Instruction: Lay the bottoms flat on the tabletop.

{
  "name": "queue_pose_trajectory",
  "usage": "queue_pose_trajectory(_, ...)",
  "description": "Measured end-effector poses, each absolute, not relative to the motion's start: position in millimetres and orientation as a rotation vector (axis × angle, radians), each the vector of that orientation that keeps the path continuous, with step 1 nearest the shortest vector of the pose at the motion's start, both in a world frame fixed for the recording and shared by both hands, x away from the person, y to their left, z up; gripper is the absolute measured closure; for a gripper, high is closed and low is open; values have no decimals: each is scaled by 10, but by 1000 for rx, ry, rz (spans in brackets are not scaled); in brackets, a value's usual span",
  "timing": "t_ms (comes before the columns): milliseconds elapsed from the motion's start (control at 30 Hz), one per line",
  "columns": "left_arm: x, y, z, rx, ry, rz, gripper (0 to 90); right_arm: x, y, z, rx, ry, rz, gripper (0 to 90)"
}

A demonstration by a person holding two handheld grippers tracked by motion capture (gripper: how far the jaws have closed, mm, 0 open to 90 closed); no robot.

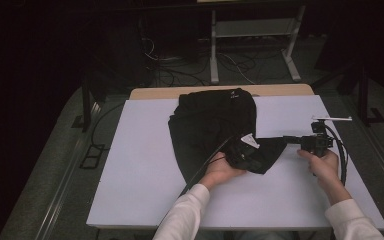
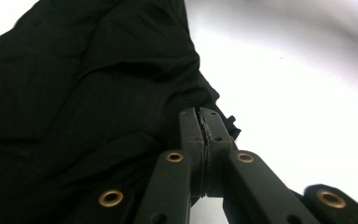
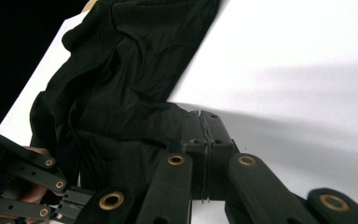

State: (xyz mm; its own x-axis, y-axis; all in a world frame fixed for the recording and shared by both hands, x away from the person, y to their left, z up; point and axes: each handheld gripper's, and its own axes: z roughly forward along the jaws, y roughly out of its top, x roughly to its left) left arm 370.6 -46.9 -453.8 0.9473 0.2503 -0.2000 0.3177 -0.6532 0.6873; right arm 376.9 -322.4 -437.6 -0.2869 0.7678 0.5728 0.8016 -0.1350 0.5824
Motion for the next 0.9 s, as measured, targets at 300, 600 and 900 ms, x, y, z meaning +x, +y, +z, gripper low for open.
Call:
queue_pose_trajectory(300,3450,-403,-4304,2191,334,-84,896,3521,-3384,-4252,-1858,-2000,-1426,885)
queue_pose_trajectory(600,3080,-272,-4174,2150,232,-126,896,3096,-3556,-4198,-1826,-2012,-1417,885)
queue_pose_trajectory(900,2902,-122,-4258,2179,206,-214,896,2718,-3491,-4205,-1702,-2098,-1343,885)
